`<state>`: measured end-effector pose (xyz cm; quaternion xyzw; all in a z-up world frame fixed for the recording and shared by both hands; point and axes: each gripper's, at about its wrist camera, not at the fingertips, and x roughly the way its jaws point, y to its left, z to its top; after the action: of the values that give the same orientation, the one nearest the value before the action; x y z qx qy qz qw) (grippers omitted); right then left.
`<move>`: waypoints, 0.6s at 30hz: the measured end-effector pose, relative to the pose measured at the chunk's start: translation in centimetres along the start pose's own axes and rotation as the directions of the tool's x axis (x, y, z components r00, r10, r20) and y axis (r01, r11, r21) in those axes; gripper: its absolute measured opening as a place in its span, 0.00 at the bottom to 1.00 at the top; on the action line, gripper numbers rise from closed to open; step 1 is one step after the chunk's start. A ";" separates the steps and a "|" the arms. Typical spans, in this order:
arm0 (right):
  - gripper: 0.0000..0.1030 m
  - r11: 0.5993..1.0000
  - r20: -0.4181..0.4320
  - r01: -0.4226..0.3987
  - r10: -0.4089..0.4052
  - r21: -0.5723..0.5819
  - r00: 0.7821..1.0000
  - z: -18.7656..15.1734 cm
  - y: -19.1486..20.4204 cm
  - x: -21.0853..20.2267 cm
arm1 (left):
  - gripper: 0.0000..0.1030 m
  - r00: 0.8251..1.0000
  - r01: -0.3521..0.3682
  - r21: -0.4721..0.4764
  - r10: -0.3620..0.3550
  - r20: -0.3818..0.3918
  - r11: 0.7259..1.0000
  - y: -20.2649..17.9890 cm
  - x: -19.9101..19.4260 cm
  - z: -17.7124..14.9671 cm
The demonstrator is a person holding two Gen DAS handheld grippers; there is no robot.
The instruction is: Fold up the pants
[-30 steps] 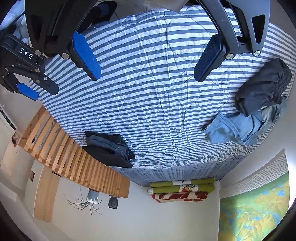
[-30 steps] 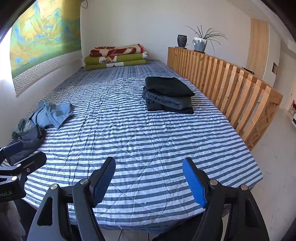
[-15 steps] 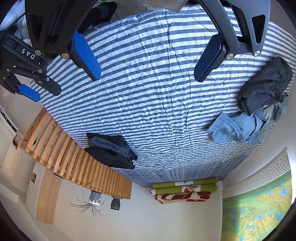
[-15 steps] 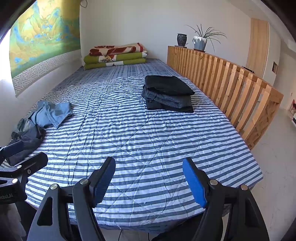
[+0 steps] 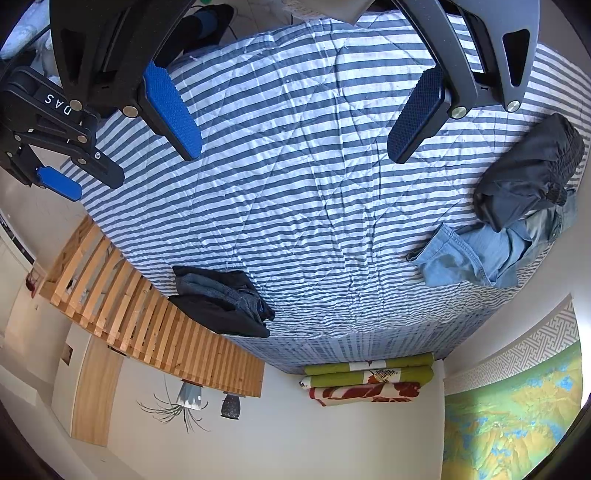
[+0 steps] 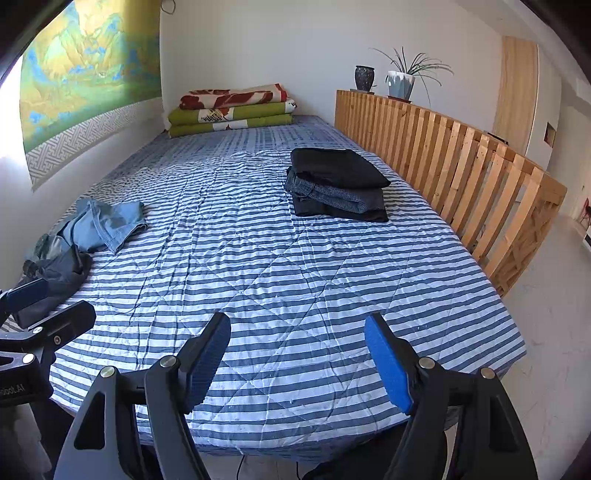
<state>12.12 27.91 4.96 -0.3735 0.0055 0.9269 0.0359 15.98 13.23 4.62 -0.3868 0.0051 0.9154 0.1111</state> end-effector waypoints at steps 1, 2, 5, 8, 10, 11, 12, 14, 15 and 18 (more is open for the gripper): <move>0.69 1.000 0.000 0.001 -0.001 0.000 1.000 0.0 0.0 0.0 | 0.99 1.000 0.001 0.000 -0.001 0.000 1.000 0.0 0.0 0.0; 0.69 1.000 0.001 0.001 -0.001 0.001 1.000 0.0 0.0 0.0 | 0.99 1.000 0.000 -0.001 0.000 0.000 1.000 -0.1 0.0 0.0; 0.69 1.000 0.000 0.001 -0.001 -0.001 1.000 0.0 0.0 0.0 | 0.99 1.000 -0.001 -0.002 0.001 0.000 1.000 -0.1 0.0 0.0; 0.69 1.000 -0.001 0.001 -0.001 0.002 1.000 0.0 0.0 0.0 | 0.99 1.000 -0.001 -0.004 0.001 0.000 1.000 -0.1 0.1 0.0; 0.69 1.000 -0.003 0.002 -0.002 0.002 1.000 -0.2 0.0 0.1 | 0.99 1.000 -0.002 -0.004 0.002 0.000 1.000 -0.1 0.1 0.0; 0.69 1.000 -0.003 0.002 -0.002 0.002 1.000 -0.3 0.0 0.1 | 0.99 1.000 -0.001 -0.004 0.001 -0.001 1.000 -0.2 0.1 0.0; 0.69 1.000 -0.003 0.002 -0.002 0.003 1.000 -0.3 0.1 0.1 | 0.99 1.000 0.000 -0.004 0.000 -0.002 1.000 -0.1 0.1 0.0; 0.69 1.000 -0.005 0.002 -0.002 0.005 1.000 -0.4 0.0 0.1 | 0.99 1.000 0.001 -0.003 -0.001 -0.003 1.000 -0.1 0.2 0.0; 0.69 1.000 -0.006 0.002 -0.002 0.005 1.000 -0.4 0.1 0.1 | 0.99 1.000 0.001 -0.002 -0.001 -0.002 1.000 -0.1 0.2 0.0; 0.69 1.000 -0.007 0.002 -0.002 0.005 1.000 -0.6 0.1 0.1 | 0.99 1.000 0.006 -0.005 -0.006 -0.003 1.000 0.0 0.3 0.0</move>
<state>12.42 27.77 4.44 -0.3766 0.0076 0.9256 0.0378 15.75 13.28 4.40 -0.3885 0.0016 0.9145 0.1128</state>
